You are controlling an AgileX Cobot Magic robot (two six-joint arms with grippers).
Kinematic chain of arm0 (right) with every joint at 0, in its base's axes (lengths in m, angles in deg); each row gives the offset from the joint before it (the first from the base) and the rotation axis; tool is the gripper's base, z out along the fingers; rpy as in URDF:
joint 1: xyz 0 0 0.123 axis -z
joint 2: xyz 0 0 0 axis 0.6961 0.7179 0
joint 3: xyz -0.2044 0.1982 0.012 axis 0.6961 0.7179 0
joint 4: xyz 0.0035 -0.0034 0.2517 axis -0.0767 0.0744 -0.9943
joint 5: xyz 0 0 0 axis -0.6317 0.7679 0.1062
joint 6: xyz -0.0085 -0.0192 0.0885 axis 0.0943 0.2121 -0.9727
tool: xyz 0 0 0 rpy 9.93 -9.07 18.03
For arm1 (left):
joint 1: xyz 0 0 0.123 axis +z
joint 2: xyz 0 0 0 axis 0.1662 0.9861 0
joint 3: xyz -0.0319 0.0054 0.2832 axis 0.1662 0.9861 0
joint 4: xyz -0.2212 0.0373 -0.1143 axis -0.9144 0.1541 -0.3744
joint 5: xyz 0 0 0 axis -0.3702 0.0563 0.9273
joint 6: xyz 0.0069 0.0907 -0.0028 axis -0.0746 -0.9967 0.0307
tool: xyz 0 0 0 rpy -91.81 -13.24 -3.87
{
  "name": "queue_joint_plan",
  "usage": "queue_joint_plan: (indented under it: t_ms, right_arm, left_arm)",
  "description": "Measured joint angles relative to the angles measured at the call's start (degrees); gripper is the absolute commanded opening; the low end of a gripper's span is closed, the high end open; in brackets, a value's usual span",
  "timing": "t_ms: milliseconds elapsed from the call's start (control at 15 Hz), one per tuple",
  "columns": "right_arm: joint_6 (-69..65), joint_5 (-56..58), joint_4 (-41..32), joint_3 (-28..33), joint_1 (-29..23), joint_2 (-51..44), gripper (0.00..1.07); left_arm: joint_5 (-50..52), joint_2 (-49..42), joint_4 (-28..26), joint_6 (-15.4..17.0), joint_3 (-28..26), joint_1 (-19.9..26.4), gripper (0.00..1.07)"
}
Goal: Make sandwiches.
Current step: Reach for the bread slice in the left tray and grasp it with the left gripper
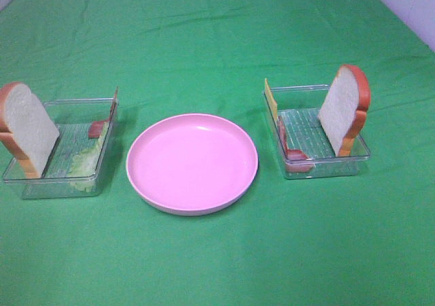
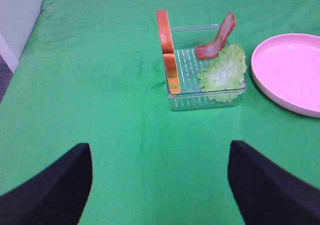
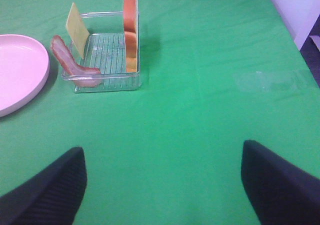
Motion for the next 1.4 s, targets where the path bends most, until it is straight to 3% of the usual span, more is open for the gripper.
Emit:
queue_joint_plan:
  t_ms: [1400]
  right_arm:
    - [0.0, 0.0, 0.0, 0.0, 0.0, 0.0, 0.79]
  left_arm:
    - [0.0, 0.0, 0.0, 0.0, 0.0, 0.0, 0.72]
